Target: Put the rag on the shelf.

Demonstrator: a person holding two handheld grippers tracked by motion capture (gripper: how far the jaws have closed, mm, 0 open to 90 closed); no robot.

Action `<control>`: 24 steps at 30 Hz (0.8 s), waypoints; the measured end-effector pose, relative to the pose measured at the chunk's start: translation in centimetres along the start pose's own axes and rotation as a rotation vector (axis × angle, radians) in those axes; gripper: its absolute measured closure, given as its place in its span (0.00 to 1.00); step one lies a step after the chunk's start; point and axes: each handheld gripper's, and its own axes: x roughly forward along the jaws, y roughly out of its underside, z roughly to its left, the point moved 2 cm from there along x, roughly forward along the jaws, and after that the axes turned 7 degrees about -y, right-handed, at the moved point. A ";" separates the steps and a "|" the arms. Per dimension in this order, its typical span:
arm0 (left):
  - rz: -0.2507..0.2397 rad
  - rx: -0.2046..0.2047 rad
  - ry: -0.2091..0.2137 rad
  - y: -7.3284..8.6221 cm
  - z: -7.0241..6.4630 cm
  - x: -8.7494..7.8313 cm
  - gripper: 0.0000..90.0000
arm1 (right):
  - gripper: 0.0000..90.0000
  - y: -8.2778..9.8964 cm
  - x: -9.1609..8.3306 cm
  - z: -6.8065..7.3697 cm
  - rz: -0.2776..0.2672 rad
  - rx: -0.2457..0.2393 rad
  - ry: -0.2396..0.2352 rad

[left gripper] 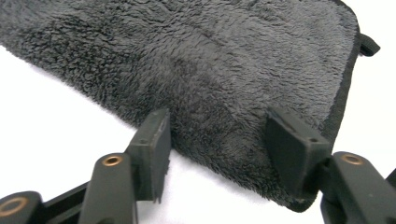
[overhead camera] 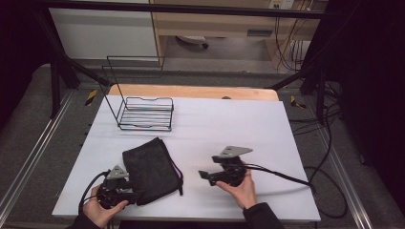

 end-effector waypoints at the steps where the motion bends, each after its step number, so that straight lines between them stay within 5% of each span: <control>1: 0.000 -0.001 -0.002 0.0 0.0 0.0 0.48 | 0.29 -0.4 1.2 0.6 0.019 -0.007 -0.009; 10: 0.004 -0.009 -0.006 0.0 0.0 0.0 0.53 | 0.43 -1.4 7.9 3.0 0.116 -0.022 -0.046; 19: -0.002 0.006 -0.003 0.0 0.0 0.0 0.53 | 0.52 -1.0 9.6 3.5 0.168 0.006 -0.064; 24: -0.003 0.006 0.005 0.0 0.1 0.0 0.53 | 0.67 -0.8 9.5 3.9 0.170 0.047 -0.082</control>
